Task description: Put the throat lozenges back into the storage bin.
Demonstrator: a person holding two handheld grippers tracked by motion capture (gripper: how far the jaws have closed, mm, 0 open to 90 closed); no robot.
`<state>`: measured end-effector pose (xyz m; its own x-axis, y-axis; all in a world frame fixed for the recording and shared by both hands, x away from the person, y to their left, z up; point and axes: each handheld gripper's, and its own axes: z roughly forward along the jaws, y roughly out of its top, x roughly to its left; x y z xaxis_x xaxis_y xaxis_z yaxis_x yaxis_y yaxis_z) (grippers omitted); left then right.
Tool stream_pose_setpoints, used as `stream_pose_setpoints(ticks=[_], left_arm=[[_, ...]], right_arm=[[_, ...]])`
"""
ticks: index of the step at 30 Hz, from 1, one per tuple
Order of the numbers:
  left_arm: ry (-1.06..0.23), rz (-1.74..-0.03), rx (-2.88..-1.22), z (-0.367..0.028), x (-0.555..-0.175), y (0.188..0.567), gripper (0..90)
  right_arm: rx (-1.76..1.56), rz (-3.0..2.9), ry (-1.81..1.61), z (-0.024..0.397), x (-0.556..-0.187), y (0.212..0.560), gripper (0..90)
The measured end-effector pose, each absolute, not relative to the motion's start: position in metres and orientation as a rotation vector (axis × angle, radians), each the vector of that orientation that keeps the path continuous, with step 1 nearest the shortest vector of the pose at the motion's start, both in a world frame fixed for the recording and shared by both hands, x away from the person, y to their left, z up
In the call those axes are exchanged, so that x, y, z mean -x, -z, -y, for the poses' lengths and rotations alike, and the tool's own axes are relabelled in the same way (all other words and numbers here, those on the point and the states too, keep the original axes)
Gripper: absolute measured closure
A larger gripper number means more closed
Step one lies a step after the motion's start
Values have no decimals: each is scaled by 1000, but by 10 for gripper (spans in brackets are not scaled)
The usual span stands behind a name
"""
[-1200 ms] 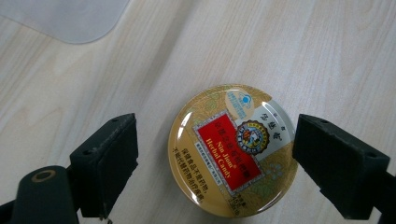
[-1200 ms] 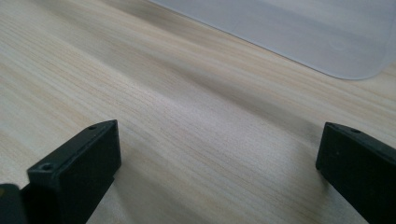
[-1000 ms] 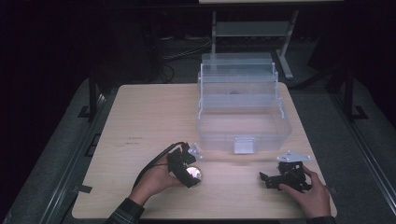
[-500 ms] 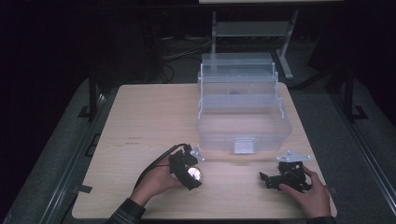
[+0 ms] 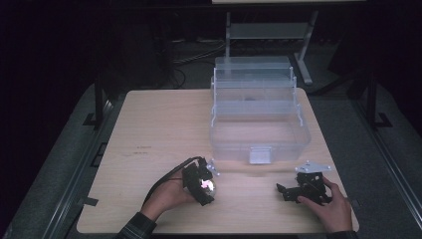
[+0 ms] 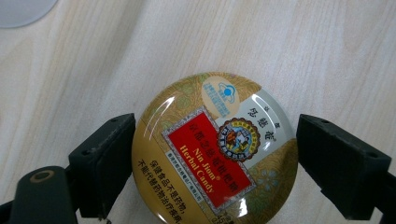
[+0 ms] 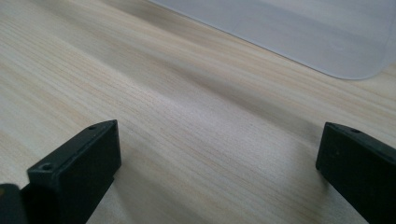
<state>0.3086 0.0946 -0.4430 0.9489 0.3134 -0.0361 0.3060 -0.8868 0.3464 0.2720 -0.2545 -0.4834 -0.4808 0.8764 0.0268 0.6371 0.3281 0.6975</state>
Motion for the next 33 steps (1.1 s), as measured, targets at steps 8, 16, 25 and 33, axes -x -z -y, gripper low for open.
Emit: stream_pose_setpoints(ticks=[8,16,25,33], left_arm=[[-44,-446,-2773,-94,-308,445,158],[-50,-452,-2772,-95,-308,445,193],[-26,-458,-2766,-96,-309,444,195],[-26,-458,-2755,-96,-308,439,195]], right_arm=[[-1344,-2244,-933,254,-272,483,0],[-1347,-2243,-933,254,-272,483,0],[-1347,-2243,-933,254,-272,483,0],[-1348,-2243,-932,254,-272,483,0]])
